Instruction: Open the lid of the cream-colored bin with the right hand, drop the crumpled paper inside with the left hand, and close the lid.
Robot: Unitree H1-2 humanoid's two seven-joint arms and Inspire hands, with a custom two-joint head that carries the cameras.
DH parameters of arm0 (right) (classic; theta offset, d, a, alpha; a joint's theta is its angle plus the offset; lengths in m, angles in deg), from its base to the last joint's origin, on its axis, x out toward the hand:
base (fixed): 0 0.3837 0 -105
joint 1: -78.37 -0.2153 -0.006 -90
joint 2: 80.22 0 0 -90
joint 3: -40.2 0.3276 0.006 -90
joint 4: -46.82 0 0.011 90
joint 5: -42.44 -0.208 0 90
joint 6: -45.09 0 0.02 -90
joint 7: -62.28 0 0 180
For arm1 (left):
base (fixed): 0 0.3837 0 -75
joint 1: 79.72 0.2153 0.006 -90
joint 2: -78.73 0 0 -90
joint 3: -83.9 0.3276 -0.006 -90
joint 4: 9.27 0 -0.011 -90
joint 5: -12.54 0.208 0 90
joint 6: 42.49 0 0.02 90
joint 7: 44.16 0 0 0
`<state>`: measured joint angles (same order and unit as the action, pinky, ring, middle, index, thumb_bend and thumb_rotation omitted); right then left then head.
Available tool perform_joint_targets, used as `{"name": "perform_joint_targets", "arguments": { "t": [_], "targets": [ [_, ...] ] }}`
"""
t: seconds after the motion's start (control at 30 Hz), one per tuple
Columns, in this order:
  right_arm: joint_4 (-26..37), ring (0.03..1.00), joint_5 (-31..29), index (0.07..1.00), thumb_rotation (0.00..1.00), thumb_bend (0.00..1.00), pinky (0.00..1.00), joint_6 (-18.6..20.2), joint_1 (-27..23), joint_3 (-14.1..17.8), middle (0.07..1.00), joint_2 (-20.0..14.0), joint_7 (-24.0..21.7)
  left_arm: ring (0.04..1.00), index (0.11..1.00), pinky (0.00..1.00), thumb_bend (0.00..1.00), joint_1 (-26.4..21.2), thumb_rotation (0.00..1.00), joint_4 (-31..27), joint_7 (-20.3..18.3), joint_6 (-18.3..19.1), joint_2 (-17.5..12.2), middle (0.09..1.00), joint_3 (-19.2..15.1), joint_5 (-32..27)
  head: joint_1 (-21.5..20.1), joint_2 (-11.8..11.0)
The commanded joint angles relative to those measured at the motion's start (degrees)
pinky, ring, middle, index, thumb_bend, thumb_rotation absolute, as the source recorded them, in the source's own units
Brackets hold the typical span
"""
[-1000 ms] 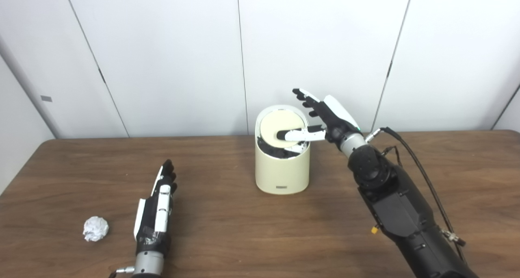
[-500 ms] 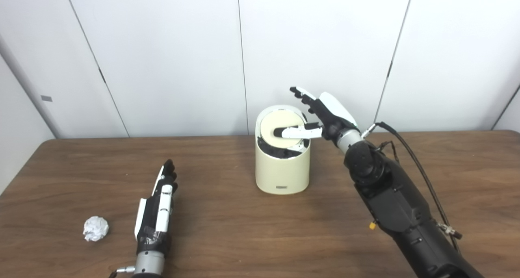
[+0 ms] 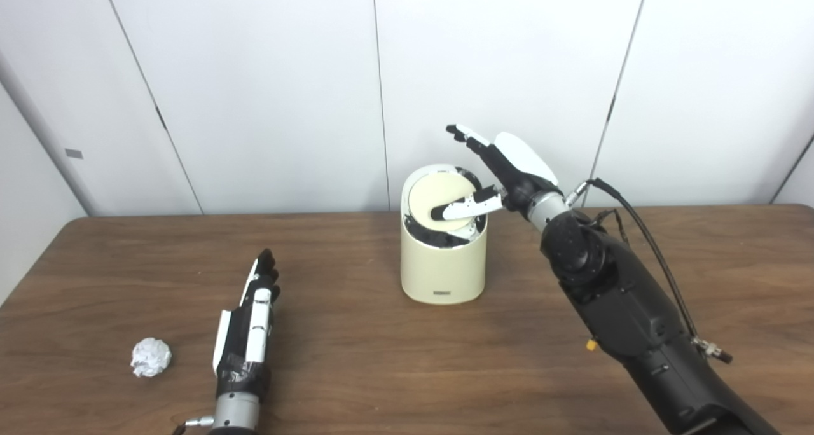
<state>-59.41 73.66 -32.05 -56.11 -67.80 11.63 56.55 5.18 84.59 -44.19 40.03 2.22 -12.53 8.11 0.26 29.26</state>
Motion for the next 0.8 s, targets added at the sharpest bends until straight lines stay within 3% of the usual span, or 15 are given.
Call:
{"name": "perform_joint_targets", "arguments": {
  "t": [0.0,0.13,0.37,0.5,0.77],
  "targets": [
    [0.2,0.913,2.1,0.93,0.23,0.85,0.89,-0.6,-1.8,0.0,0.919,-2.3,0.0,1.0,1.0,1.0,0.35,2.4,0.92,1.8,0.5,-0.3,1.8,1.0,1.0,0.1,0.0,0.0],
    [0.2,0.915,2.9,0.932,0.16,0.85,0.88,-0.8,-1.6,-0.7,0.924,-2.9,0.0,1.0,1.0,1.0,0.35,2.4,0.92,1.9,0.7,-0.3,1.9,1.0,1.0,0.3,0.1,0.1],
    [0.2,0.964,5.4,0.941,0.1,0.83,0.97,-1.5,-1.3,-2.6,0.94,-4.4,0.4,1.0,1.0,1.0,0.33,2.4,0.94,1.6,0.8,-0.3,1.8,1.0,1.1,0.2,0.2,0.3],
    [0.5,0.961,4.0,0.941,0.17,0.8,0.95,-1.5,-0.9,-1.8,0.938,-4.0,0.4,1.0,1.0,1.0,0.33,2.5,0.93,1.7,0.8,-0.5,1.7,1.0,1.2,0.0,0.3,0.4],
    [2.9,0.913,-2.9,0.921,0.33,0.7,0.84,0.0,0.3,4.5,0.92,0.1,1.1,1.0,1.0,1.0,0.36,2.6,0.9,1.8,0.7,-0.7,1.7,1.0,1.3,-0.1,0.3,0.6]
  ]
}}
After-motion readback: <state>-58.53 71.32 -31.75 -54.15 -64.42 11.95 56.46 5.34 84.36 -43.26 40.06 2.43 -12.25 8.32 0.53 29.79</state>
